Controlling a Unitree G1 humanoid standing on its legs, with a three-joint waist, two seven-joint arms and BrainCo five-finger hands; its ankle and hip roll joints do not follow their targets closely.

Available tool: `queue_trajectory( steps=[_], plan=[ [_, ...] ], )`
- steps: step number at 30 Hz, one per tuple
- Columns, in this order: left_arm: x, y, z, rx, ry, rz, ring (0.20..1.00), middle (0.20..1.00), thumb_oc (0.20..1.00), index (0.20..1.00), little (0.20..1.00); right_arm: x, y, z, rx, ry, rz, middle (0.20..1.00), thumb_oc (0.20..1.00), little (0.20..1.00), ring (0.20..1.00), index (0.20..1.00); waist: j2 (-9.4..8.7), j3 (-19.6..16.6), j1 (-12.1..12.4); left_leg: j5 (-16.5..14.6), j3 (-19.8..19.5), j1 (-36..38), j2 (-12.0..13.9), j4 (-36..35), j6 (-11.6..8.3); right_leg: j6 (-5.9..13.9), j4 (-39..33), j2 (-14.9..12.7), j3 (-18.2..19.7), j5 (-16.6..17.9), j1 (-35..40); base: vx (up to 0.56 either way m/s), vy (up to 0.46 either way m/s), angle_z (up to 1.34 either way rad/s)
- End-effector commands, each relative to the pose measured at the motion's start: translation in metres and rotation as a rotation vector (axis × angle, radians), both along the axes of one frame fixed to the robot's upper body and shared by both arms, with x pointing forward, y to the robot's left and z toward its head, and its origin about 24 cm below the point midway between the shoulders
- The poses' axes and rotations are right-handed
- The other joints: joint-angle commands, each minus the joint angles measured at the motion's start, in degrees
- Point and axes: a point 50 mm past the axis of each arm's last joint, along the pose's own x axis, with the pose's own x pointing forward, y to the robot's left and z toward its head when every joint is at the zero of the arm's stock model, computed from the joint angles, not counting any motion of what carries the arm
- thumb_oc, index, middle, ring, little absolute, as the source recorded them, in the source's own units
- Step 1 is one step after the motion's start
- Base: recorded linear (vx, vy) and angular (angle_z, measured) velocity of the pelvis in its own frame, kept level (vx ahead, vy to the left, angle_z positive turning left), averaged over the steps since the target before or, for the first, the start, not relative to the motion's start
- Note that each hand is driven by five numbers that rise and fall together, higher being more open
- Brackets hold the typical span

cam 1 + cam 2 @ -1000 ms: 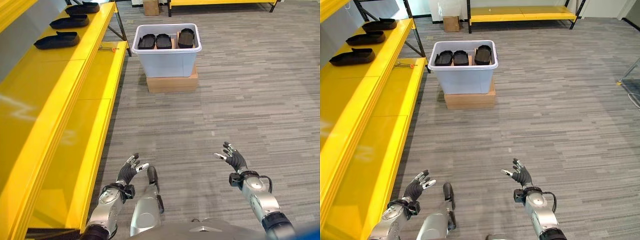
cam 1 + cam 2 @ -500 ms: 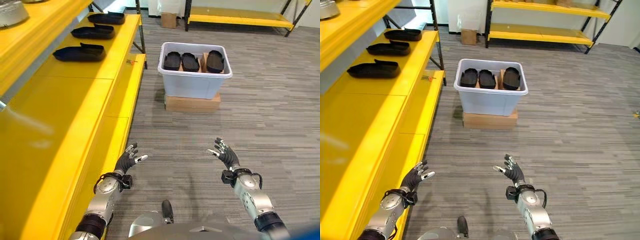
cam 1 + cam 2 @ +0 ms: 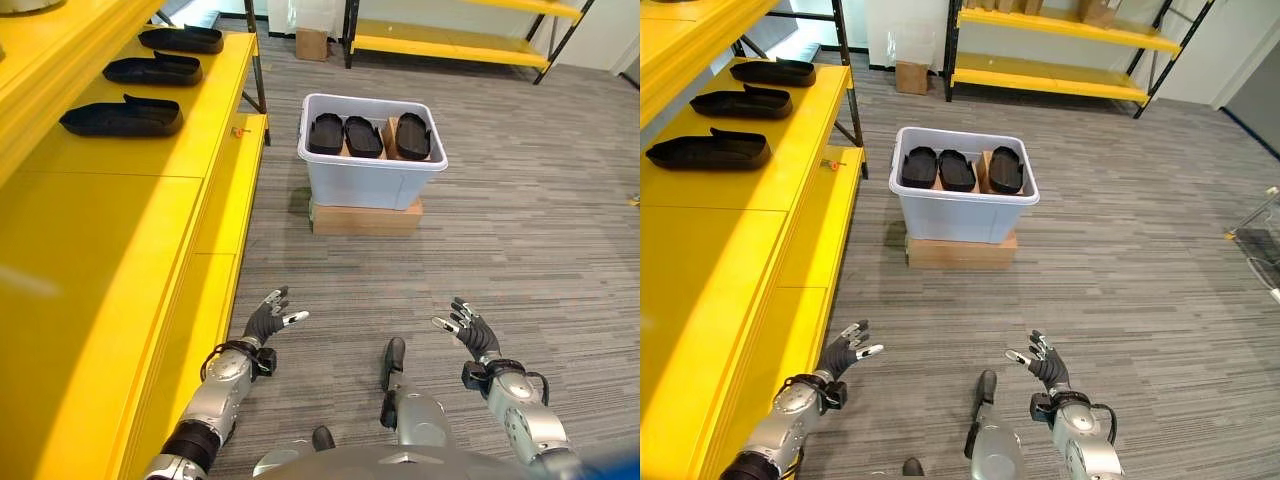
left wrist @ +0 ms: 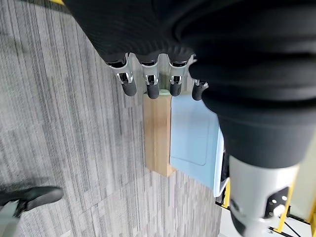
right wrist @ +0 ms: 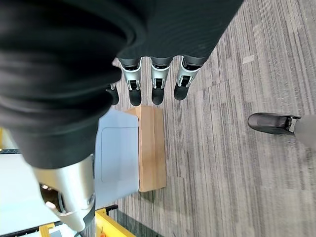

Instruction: Move parts from the plastic box to the shelf.

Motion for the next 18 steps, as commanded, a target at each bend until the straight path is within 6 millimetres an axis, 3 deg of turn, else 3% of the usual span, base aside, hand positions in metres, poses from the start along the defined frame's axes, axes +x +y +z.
queue_trajectory(
  steps=[1,4,10,13,14,15,17,18],
  plan=[
    [0.004,0.001,0.015,0.02,-0.094,-0.03,1.0,1.0,1.0,1.0,1.0,0.019,-0.004,0.018,-0.024,-0.128,-0.13,1.0,1.0,1.0,1.0,1.0,-0.34,0.89,1.02,-0.68,2.05,0.28,3.9,0.52,-6.0,1.05,1.29,-1.53,3.02,9.79,3.62,0.21,-0.138,0.22],
    [-0.001,0.006,0.013,0.016,-0.089,-0.004,1.0,1.0,1.0,1.0,1.0,0.022,-0.004,0.029,-0.081,-0.218,-0.122,1.0,1.0,1.0,1.0,1.0,0.24,0.77,0.99,-2.82,0.96,-0.2,2.77,3.33,-5.6,0.76,2.36,-3.16,4.13,10.71,4.67,0.27,-0.212,0.19],
    [-0.006,0.012,0.009,0.019,-0.077,0.048,1.0,1.0,1.0,1.0,1.0,0.028,-0.002,0.038,-0.147,-0.224,-0.181,1.0,1.0,1.0,1.0,1.0,0.32,0.16,0.76,-4.9,1.23,-1.06,4.14,6.76,-5.83,0.17,4.89,-3.41,5.66,9.42,5.19,0.29,-0.298,-0.01],
    [-0.012,0.014,0.008,-0.013,-0.077,0.084,1.0,1.0,1.0,1.0,1.0,0.028,-0.01,0.039,-0.236,-0.211,-0.239,1.0,1.0,1.0,1.0,1.0,1.04,0.11,1.12,-6.34,3.13,-0.6,6.61,9.21,-6.54,-0.77,8.37,-2.0,2.65,3.96,6.07,0.4,-0.385,-0.17],
    [-0.017,0.012,0.008,-0.168,-0.065,0.162,1.0,1.0,1.0,1.0,1.0,0.027,-0.018,0.039,-0.283,-0.201,-0.281,1.0,1.0,1.0,1.0,1.0,1.53,-0.18,0.98,-6.4,4.79,0.42,8.52,10.98,-7.53,-2.19,9.35,-0.09,0.66,-0.22,7.46,0.45,-0.472,-0.07],
    [-0.018,0.011,0.008,-0.2,-0.065,0.179,1.0,1.0,1.0,1.0,1.0,0.027,-0.021,0.04,-0.3,-0.206,-0.286,1.0,1.0,1.0,1.0,1.0,1.66,-0.42,0.99,-5.46,5.25,0.35,9.32,12.26,-8.1,-2.91,9.53,0.82,0.0,-1.74,8.11,0.46,-0.501,0.04],
    [-0.022,0.008,0.006,-0.249,-0.058,0.218,1.0,1.0,1.0,1.0,1.0,0.028,-0.027,0.043,-0.322,-0.236,-0.25,1.0,1.0,1.0,1.0,1.0,2.23,-1.06,1.35,0.81,5.3,-1.38,11.93,17.3,-10.95,-5.94,9.19,3.99,-0.98,-4.92,10.34,0.32,-0.404,-0.09],
    [-0.022,0.007,0.005,-0.275,-0.054,0.237,1.0,1.0,1.0,1.0,1.0,0.03,-0.027,0.045,-0.319,-0.252,-0.226,1.0,1.0,1.0,1.0,1.0,2.25,-1.22,1.44,2.18,5.49,-2.09,12.64,19.42,-11.65,-6.89,8.96,4.73,-1.32,-5.74,10.88,0.28,-0.356,-0.3]
  ],
)
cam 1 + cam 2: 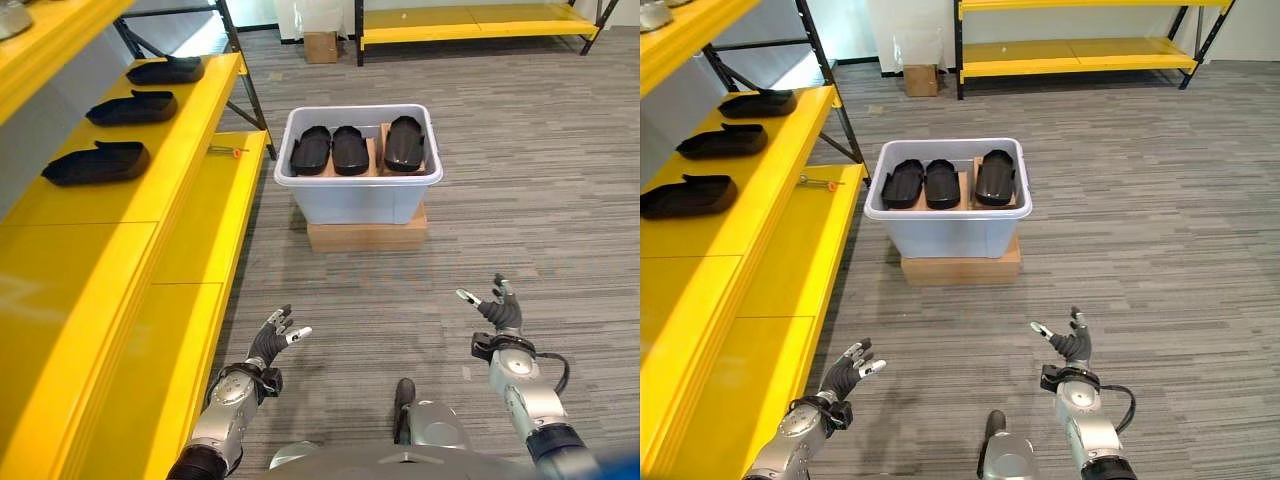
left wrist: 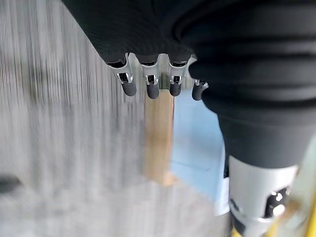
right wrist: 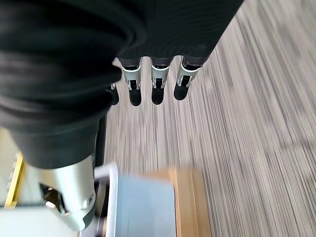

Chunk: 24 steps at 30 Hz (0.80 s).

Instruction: Move parts from the plastic box to the shelf.

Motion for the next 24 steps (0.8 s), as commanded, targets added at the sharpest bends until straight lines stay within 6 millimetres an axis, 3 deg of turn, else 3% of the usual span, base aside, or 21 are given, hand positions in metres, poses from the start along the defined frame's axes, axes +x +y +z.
queue_trajectory(
  steps=[1,3,5,6,8,10,11,12,13,15,17,19,21,24],
  plan=[
    [0.01,0.004,0.018,-0.075,-0.103,0.059,1.0,1.0,1.0,1.0,1.0,0.01,0.005,0.021,-0.051,-0.132,0.111,1.0,1.0,1.0,1.0,1.0,-2.01,-2.77,0.68,4.98,3.66,-5.23,-4.63,3.58,3.33,5.84,-6.3,-4.39,-1.22,6.13,3.03,0.28,-0.373,-0.37],
    [0.011,0.004,0.016,-0.14,-0.106,0.103,1.0,1.0,1.0,1.0,1.0,0.014,0.004,0.027,-0.084,-0.144,0.175,1.0,1.0,1.0,1.0,1.0,-2.2,-3.44,0.92,7.46,4.87,-6.85,-3.33,10.79,1.63,4.0,-7.91,-2.74,-3.06,4.31,4.7,0.29,-0.404,-0.29],
    [0.011,0.005,0.015,-0.171,-0.113,0.145,1.0,1.0,1.0,1.0,1.0,0.014,0.001,0.025,-0.083,-0.127,0.188,1.0,1.0,1.0,1.0,1.0,-1.89,-3.79,2.42,7.06,1.69,-9.12,-7.16,13.3,1.54,3.16,-9.11,-1.56,-4.22,3.29,5.7,0.23,-0.301,-0.12],
    [0.011,0.005,0.015,-0.171,-0.114,0.144,1.0,1.0,1.0,1.0,1.0,0.014,0.0,0.025,-0.078,-0.124,0.184,1.0,1.0,1.0,1.0,1.0,-1.81,-3.78,2.64,7.28,1.08,-9.78,-7.73,13.83,1.41,3.02,-9.47,-1.31,-4.28,3.24,5.96,0.15,-0.2,-0.41],
    [0.009,0.008,0.015,-0.143,-0.115,0.12,1.0,1.0,1.0,1.0,1.0,0.014,-0.003,0.023,-0.039,-0.134,0.17,1.0,1.0,1.0,1.0,1.0,-2.04,-3.09,4.11,5.68,0.18,-13.28,-10.48,13.61,2.51,3.44,-10.92,-0.93,-4.37,3.69,7.25,0.19,-0.17,-0.31],
    [0.009,0.01,0.014,-0.131,-0.107,0.124,1.0,1.0,1.0,1.0,1.0,0.016,-0.001,0.024,-0.024,-0.139,0.177,1.0,1.0,1.0,1.0,1.0,-2.2,-2.85,4.09,4.92,1.92,-13.52,-10.36,10.03,3.39,3.95,-11.06,-1.25,-4.48,3.95,7.43,0.18,-0.008,0.17],
    [0.006,0.015,0.01,-0.117,-0.083,0.147,1.0,1.0,1.0,1.0,1.0,0.021,0.008,0.025,0.003,-0.139,0.208,1.0,1.0,1.0,1.0,1.0,-1.64,-2.96,4.08,4.79,3.16,-13.34,-10.78,-0.33,4.38,4.8,-10.91,-1.44,-3.98,4.12,7.47,0.18,0.113,0.08],
    [0.005,0.016,0.009,-0.123,-0.083,0.153,1.0,1.0,1.0,1.0,1.0,0.022,0.012,0.025,0.017,-0.136,0.22,1.0,1.0,1.0,1.0,1.0,-1.46,-2.84,4.4,5.7,2.57,-13.98,-10.97,-3.42,4.25,4.95,-11.21,-1.35,-3.12,3.93,8.19,0.24,0.154,-0.08],
    [0.004,0.016,0.008,-0.134,-0.085,0.157,1.0,1.0,1.0,1.0,1.0,0.022,0.016,0.024,0.031,-0.133,0.239,1.0,1.0,1.0,1.0,1.0,-1.37,-2.74,4.71,6.6,2.34,-14.66,-10.79,-5.94,4.0,5.08,-11.67,-1.32,-2.54,3.74,8.92,0.2,0.132,-0.26],
    [0.001,0.016,0.007,-0.169,-0.095,0.174,1.0,1.0,1.0,1.0,1.0,0.02,0.027,0.021,0.047,-0.124,0.314,1.0,1.0,1.0,1.0,1.0,-0.86,-2.39,5.32,11.76,2.56,-16.74,-8.6,-13.11,2.26,5.26,-13.25,-0.99,-1.62,2.98,11.5,0.24,0.147,-0.34],
    [-0.001,0.017,0.007,-0.172,-0.101,0.18,1.0,1.0,1.0,1.0,1.0,0.015,0.032,0.018,0.057,-0.114,0.343,1.0,1.0,1.0,1.0,1.0,-0.59,-2.01,5.4,16.37,3.53,-18.28,-6.2,-16.19,0.62,5.29,-13.72,-0.94,-1.89,2.52,12.96,0.2,0.123,-0.44],
    [-0.003,0.019,0.006,-0.176,-0.104,0.191,1.0,1.0,1.0,1.0,1.0,0.011,0.033,0.016,0.055,-0.111,0.365,1.0,1.0,1.0,1.0,1.0,-0.46,-1.65,5.18,19.02,5.38,-19.85,-3.66,-16.87,-0.4,5.24,-12.97,-1.34,-2.83,2.01,13.5,0.2,0.155,0.14],
    [-0.004,0.022,0.004,-0.18,-0.103,0.21,1.0,1.0,1.0,1.0,1.0,0.007,0.035,0.014,0.053,-0.105,0.404,1.0,1.0,1.0,1.0,1.0,-0.51,-1.44,4.57,19.02,7.39,-20.23,-2.13,-16.99,-0.54,5.33,-10.64,-2.03,-3.74,0.43,13.62,0.25,0.21,-0.02],
    [-0.005,0.026,0.004,-0.161,-0.105,0.226,1.0,1.0,1.0,1.0,1.0,0.005,0.038,0.011,0.066,-0.095,0.434,1.0,1.0,1.0,1.0,1.0,-0.92,-1.65,4.58,18.18,7.28,-18.97,-0.97,-17.68,-0.23,5.81,-7.65,-2.87,-3.48,-1.59,13.64,0.26,0.235,-0.21]
  ],
)
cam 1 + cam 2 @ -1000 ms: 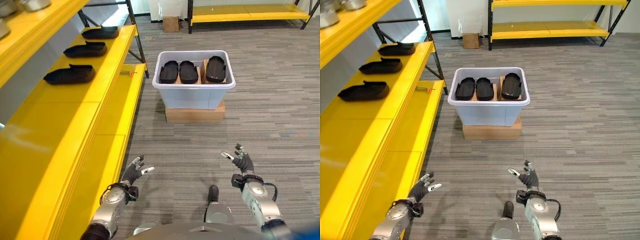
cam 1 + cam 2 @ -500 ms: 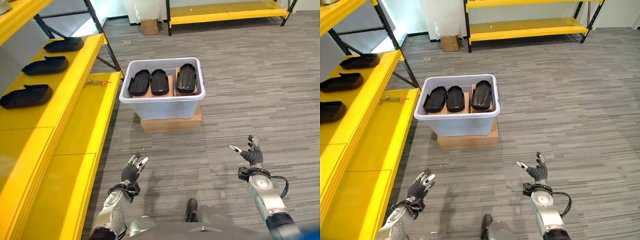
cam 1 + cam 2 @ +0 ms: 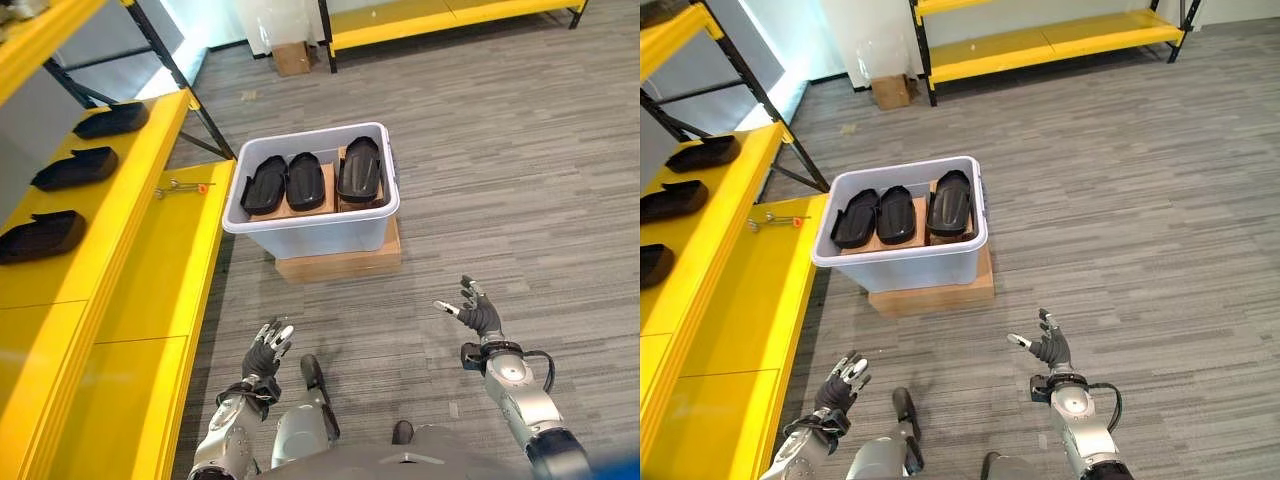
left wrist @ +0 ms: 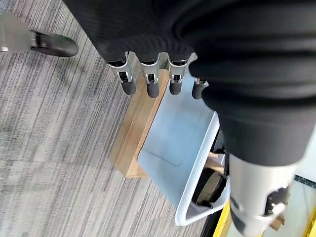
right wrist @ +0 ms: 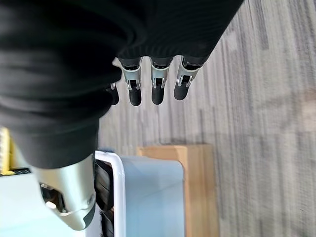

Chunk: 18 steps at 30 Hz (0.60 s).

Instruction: Move parts from the plastic box to the shelf.

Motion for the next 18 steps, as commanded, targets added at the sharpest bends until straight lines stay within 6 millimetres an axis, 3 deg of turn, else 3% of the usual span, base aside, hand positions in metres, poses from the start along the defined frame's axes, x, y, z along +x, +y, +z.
queue_trajectory(
  steps=[1,5,6,7,11,13,16,17,18],
  plan=[
    [0.01,0.019,0.018,0.062,-0.116,0.035,1.0,1.0,1.0,1.0,1.0,0.005,0.004,0.018,0.017,-0.127,0.046,1.0,1.0,1.0,1.0,1.0,-0.58,-1.89,1.05,3.08,1.76,6.51,0.46,-0.33,-3.03,7.53,-1.9,-5.77,-8.53,5.47,1.13,0.29,0.258,-0.28],
    [0.013,0.024,0.019,0.106,-0.097,0.021,1.0,1.0,1.0,1.0,1.0,0.004,0.004,0.016,0.029,-0.111,0.037,1.0,1.0,1.0,1.0,1.0,-1.51,-2.99,1.81,-0.24,2.81,7.39,-2.56,0.99,-0.32,8.71,-0.74,-6.89,-9.25,3.9,4.31,0.39,0.424,0.0],
    [0.017,0.027,0.022,0.129,-0.101,0.003,1.0,1.0,1.0,1.0,1.0,0.007,0.009,0.019,0.049,-0.124,0.037,1.0,1.0,1.0,1.0,1.0,-2.24,-3.58,2.16,-2.09,0.85,8.5,-5.74,0.26,2.13,11.16,4.41,-8.8,-8.06,6.48,3.15,0.35,0.519,0.24],
    [0.017,0.027,0.023,0.132,-0.102,0.001,1.0,1.0,1.0,1.0,1.0,0.009,0.011,0.02,0.05,-0.133,0.04,1.0,1.0,1.0,1.0,1.0,-2.32,-3.62,2.19,-2.54,0.35,9.06,-6.61,-0.21,2.77,11.8,6.44,-9.5,-7.77,7.81,2.5,0.34,0.536,0.36],
    [0.02,0.028,0.024,0.166,-0.098,-0.027,1.0,1.0,1.0,1.0,1.0,0.014,0.018,0.023,0.077,-0.15,0.014,1.0,1.0,1.0,1.0,1.0,-2.58,-4.06,2.91,-4.82,-1.18,10.5,-9.61,-1.15,5.15,13.77,16.02,-12.43,-7.07,12.77,0.24,0.17,0.325,0.42],
    [0.024,0.028,0.026,0.186,-0.101,-0.057,1.0,1.0,1.0,1.0,1.0,0.015,0.02,0.023,0.084,-0.154,-0.008,1.0,1.0,1.0,1.0,1.0,-2.52,-4.25,3.64,-6.5,-2.22,11.08,-11.37,-1.26,7.05,14.84,24.93,-14.66,-7.26,16.66,-1.51,0.15,0.318,0.25],
    [0.028,0.025,0.028,0.197,-0.112,-0.076,1.0,1.0,1.0,1.0,1.0,0.016,0.024,0.024,0.085,-0.166,-0.014,1.0,1.0,1.0,1.0,1.0,-1.78,-3.77,3.87,-8.3,-3.32,12.46,-12.24,-1.26,8.77,15.12,36.18,-17.45,-6.53,18.67,-6.44,0.09,0.218,0.29],
    [0.029,0.023,0.028,0.194,-0.116,-0.076,1.0,1.0,1.0,1.0,1.0,0.017,0.025,0.025,0.086,-0.171,-0.019,1.0,1.0,1.0,1.0,1.0,-1.58,-3.34,3.42,-8.73,-4.11,12.95,-12.24,-1.26,8.97,14.67,37.48,-16.04,-5.37,17.68,-8.71,0.07,0.085,0.29],
    [0.029,0.02,0.028,0.193,-0.124,-0.086,1.0,1.0,1.0,1.0,1.0,0.018,0.023,0.028,0.088,-0.181,-0.029,1.0,1.0,1.0,1.0,1.0,-1.38,-2.56,2.3,-8.78,-5.83,13.94,-12.12,-1.26,8.71,13.58,35.63,-12.07,-4.26,15.16,-12.27,0.06,0.02,0.12]
  ],
)
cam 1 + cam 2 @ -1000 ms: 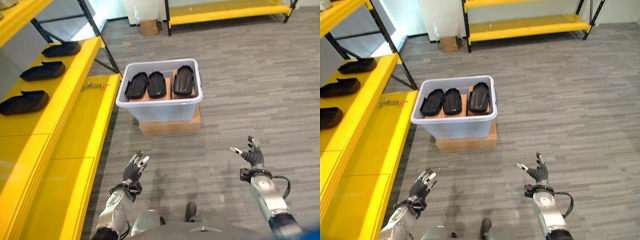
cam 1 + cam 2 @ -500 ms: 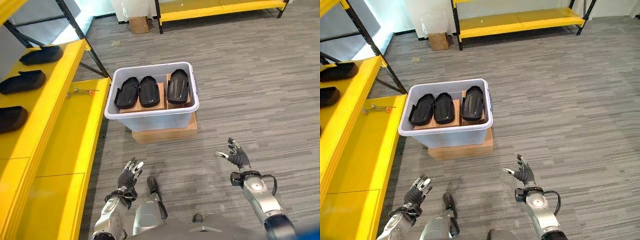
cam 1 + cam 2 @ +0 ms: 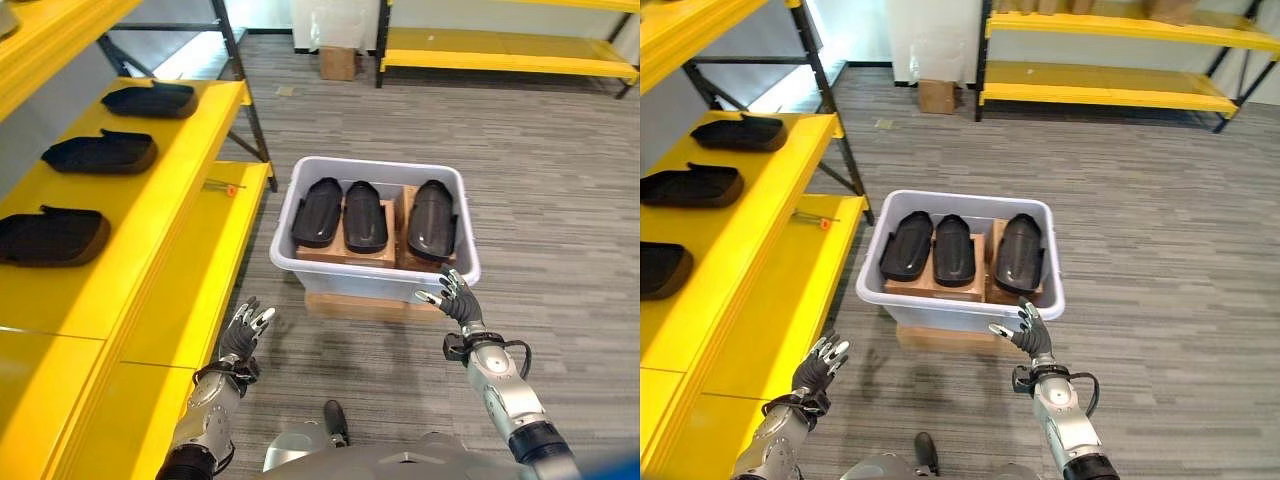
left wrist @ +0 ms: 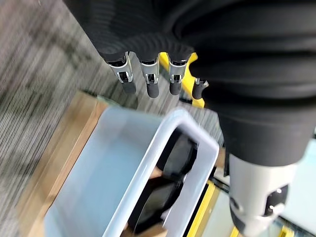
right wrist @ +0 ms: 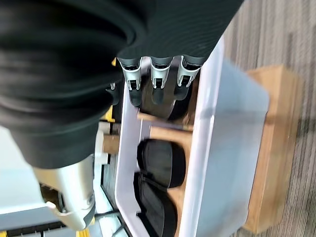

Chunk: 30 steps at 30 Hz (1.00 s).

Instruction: Move parts from the plastic box to the shelf.

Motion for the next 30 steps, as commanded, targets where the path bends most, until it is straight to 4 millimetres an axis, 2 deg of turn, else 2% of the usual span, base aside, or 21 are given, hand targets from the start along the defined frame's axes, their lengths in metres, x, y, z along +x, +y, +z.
queue_trajectory(
  steps=[1,2,3,4,5,6,12,13,16,20,24,27,28,30],
  plan=[
    [0.007,-0.01,0.01,0.034,-0.069,-0.053,1.0,1.0,1.0,1.0,1.0,0.005,-0.007,0.017,0.001,-0.104,-0.048,1.0,1.0,1.0,1.0,1.0,0.38,0.29,-2.13,0.2,-4.75,-0.53,3.09,-1.32,-6.61,-1.96,-7.54,8.96,0.49,-0.57,-1.62,0.13,-0.069,0.36],
    [0.009,-0.009,0.013,0.043,-0.079,-0.06,1.0,1.0,1.0,1.0,1.0,0.006,-0.011,0.019,0.011,-0.114,-0.059,1.0,1.0,1.0,1.0,1.0,0.3,1.28,-2.57,-0.25,-4.77,1.03,3.82,-1.32,-7.75,-2.88,-16.66,10.2,-1.97,-1.47,-4.0,0.17,-0.153,0.36],
    [0.011,-0.006,0.016,0.056,-0.088,-0.06,1.0,1.0,1.0,1.0,1.0,0.005,-0.016,0.021,0.02,-0.121,-0.066,1.0,1.0,1.0,1.0,1.0,-0.46,2.0,-2.85,-1.4,-4.32,2.68,4.46,-1.32,-8.66,-2.48,-27.49,9.83,-4.3,1.54,-5.59,0.18,-0.17,0.36],
    [0.011,-0.007,0.016,0.056,-0.089,-0.06,1.0,1.0,1.0,1.0,1.0,0.005,-0.017,0.022,0.022,-0.121,-0.069,1.0,1.0,1.0,1.0,1.0,-0.58,2.08,-3.01,-1.56,-4.45,2.87,4.48,-1.32,-8.77,-2.44,-29.33,10.09,-4.12,1.88,-5.68,0.15,-0.176,0.0],
    [0.01,-0.008,0.016,0.059,-0.092,-0.068,1.0,1.0,1.0,1.0,1.0,0.003,-0.022,0.022,0.026,-0.12,-0.084,1.0,1.0,1.0,1.0,1.0,-1.24,2.3,-3.99,-2.43,-5.62,3.63,4.06,-1.32,-8.95,-2.02,-35.41,11.22,-1.9,3.73,-6.24,0.12,-0.172,0.03],
    [0.008,-0.01,0.016,0.069,-0.099,-0.087,1.0,1.0,1.0,1.0,1.0,-0.001,-0.024,0.018,0.035,-0.097,-0.108,1.0,1.0,1.0,1.0,1.0,-1.99,2.43,-5.02,-2.63,-6.57,3.95,3.42,-1.32,-8.71,-2.11,-38.22,11.6,0.77,6.83,-7.33,0.15,-0.179,0.14],
    [0.002,-0.013,0.014,0.06,-0.091,-0.09,1.0,1.0,1.0,1.0,1.0,-0.008,-0.026,0.002,0.015,-0.014,-0.118,1.0,1.0,1.0,1.0,1.0,-1.51,0.83,-4.28,-2.08,-6.23,5.35,4.13,-1.32,-10.3,-3.5,-45.54,13.41,-1.83,2.96,-0.43,0.17,-0.118,0.26],
    [0.0,-0.012,0.013,0.055,-0.087,-0.084,1.0,1.0,1.0,1.0,1.0,-0.01,-0.027,-0.003,0.005,0.024,-0.131,1.0,1.0,1.0,1.0,1.0,-1.12,-0.01,-3.89,-2.81,-5.89,6.55,4.49,-1.32,-11.04,-3.84,-47.38,14.36,-2.44,1.24,2.48,0.29,-0.172,-0.24],
    [-0.001,-0.014,0.012,0.06,-0.084,-0.082,1.0,1.0,1.0,1.0,1.0,-0.011,-0.03,-0.005,-0.012,0.033,-0.159,1.0,1.0,1.0,1.0,1.0,-1.21,-0.66,-3.84,-2.56,-4.75,6.99,4.7,-1.32,-11.5,-4.68,-49.05,15.15,-3.04,0.63,4.38,0.17,-0.134,-0.08],
    [0.004,-0.019,0.017,0.067,-0.131,-0.104,1.0,1.0,1.0,1.0,1.0,-0.011,-0.039,-0.003,-0.065,0.012,-0.219,1.0,1.0,1.0,1.0,1.0,-1.14,-1.39,-3.98,-2.58,-2.57,6.67,4.72,0.07,-12.09,-5.78,-51.9,16.15,-3.81,0.05,7.03,0.18,-0.169,-0.13],
    [0.006,-0.021,0.019,0.09,-0.127,-0.134,1.0,1.0,1.0,1.0,1.0,-0.004,-0.043,0.008,-0.108,-0.061,-0.216,1.0,1.0,1.0,1.0,1.0,-0.59,-1.34,-4.06,-3.73,-2.15,5.19,4.39,2.62,-11.82,-6.42,-50.96,16.34,-3.52,-1.1,6.82,0.14,-0.142,-0.01],
    [0.007,-0.022,0.018,0.109,-0.126,-0.134,1.0,1.0,1.0,1.0,1.0,0.001,-0.046,0.018,-0.144,-0.113,-0.201,1.0,1.0,1.0,1.0,1.0,-0.35,-1.02,-4.32,-5.74,-1.4,3.57,3.93,7.91,-11.92,-7.46,-49.78,16.22,-4.07,-2.7,6.58,0.11,-0.162,-0.01],
    [0.007,-0.022,0.017,0.104,-0.13,-0.121,1.0,1.0,1.0,1.0,1.0,0.001,-0.048,0.019,-0.149,-0.117,-0.194,1.0,1.0,1.0,1.0,1.0,-0.32,-0.93,-4.45,-4.82,-0.71,2.76,4.38,11.2,-12.63,-8.19,-49.76,16.39,-4.52,-3.48,7.02,0.1,-0.169,-0.02],
    [0.008,-0.024,0.018,0.049,-0.138,-0.092,1.0,1.0,1.0,1.0,1.0,0.0,-0.052,0.022,-0.159,-0.13,-0.182,1.0,1.0,1.0,1.0,1.0,-0.6,-0.23,-4.27,-0.26,-0.69,-1.38,6.79,21.43,-15.52,-9.75,-50.58,16.82,-4.91,-4.4,8.45,0.07,-0.187,-0.02]
  ],
)
